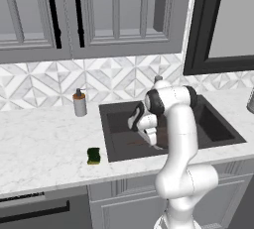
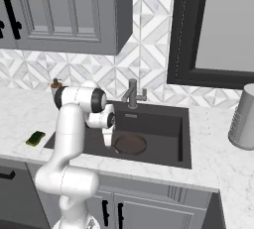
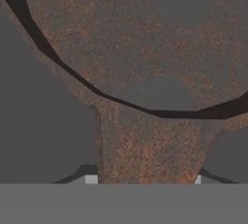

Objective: Pick the pan and sponge and place them into the sink. Then turn on the water.

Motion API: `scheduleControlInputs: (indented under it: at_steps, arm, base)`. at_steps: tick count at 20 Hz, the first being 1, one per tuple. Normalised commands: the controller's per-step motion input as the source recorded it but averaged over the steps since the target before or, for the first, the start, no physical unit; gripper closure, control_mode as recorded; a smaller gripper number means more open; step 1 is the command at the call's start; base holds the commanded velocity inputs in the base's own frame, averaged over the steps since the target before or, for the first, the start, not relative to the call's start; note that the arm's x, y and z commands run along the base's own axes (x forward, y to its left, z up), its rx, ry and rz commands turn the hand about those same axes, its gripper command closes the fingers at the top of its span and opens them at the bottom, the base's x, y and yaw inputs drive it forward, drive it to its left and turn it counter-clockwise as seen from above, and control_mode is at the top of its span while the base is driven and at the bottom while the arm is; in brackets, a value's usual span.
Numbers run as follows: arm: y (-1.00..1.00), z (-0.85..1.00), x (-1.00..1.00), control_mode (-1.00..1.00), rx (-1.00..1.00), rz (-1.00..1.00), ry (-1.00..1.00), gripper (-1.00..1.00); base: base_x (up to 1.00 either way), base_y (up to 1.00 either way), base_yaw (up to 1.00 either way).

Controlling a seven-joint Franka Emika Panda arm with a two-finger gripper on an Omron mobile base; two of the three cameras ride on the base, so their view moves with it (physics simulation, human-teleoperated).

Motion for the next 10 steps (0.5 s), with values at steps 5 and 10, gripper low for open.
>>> scheduleControlInputs:
  at_steps: [5, 10]
  arm:
    - [0.0, -0.49, 0.27, -1.0, 0.0, -0.06, 0.0, 1.0]
    - [0.0, -0.22, 0.2, -1.0, 0.0, -0.05, 0.0, -1.0]
  base:
    - [0.0, 0.0, 0.0]
    - [0.0, 0.0, 0.0]
